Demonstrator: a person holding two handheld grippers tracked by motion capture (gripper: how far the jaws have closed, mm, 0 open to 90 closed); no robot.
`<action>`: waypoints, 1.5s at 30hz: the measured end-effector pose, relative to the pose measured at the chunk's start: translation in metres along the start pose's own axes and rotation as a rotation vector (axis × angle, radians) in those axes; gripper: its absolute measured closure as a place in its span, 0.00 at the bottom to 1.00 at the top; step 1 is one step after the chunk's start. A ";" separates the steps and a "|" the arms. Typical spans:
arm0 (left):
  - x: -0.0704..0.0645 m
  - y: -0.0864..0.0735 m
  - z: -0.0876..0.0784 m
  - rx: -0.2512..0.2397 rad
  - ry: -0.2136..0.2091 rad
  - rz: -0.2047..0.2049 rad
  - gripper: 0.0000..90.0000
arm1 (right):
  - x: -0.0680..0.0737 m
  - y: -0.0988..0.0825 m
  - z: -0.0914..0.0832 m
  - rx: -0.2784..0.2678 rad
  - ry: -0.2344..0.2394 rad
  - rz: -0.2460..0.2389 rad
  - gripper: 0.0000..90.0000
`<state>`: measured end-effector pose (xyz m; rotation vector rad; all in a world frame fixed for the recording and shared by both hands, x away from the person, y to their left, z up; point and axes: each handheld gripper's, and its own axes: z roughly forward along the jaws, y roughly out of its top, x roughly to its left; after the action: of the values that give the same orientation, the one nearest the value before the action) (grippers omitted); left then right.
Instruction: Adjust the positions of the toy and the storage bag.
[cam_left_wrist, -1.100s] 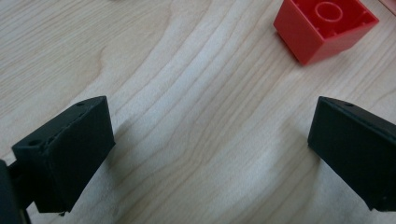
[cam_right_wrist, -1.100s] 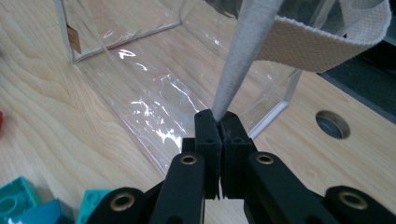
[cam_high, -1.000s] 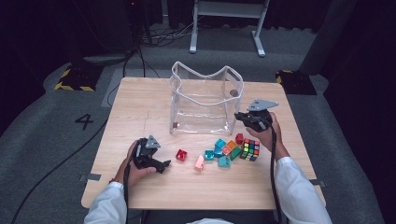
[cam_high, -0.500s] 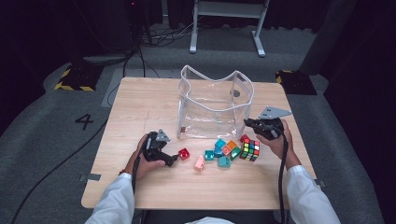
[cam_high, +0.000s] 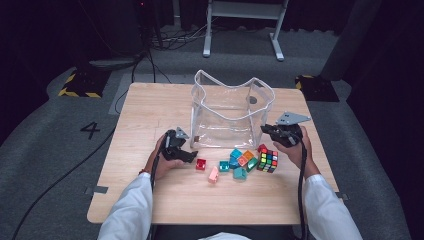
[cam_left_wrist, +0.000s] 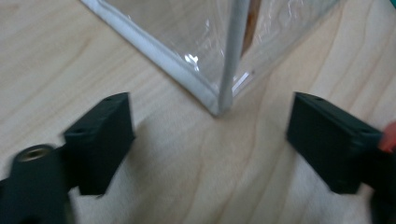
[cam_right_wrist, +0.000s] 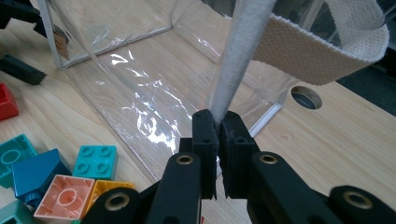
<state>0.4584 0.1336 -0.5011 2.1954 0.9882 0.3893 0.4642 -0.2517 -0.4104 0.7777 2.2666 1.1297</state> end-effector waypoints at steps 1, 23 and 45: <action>0.000 0.002 0.002 0.006 -0.024 -0.010 0.22 | 0.000 0.000 0.001 -0.010 0.006 0.019 0.95; -0.012 0.026 0.012 -0.010 0.020 0.090 0.87 | -0.012 -0.002 0.005 0.012 -0.046 0.000 0.96; -0.027 0.010 -0.005 -0.001 -0.067 0.154 0.94 | 0.009 -0.029 -0.033 -0.046 0.090 0.028 0.97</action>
<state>0.4436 0.1110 -0.4906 2.2756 0.7852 0.3836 0.4286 -0.2783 -0.4177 0.7565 2.3009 1.2487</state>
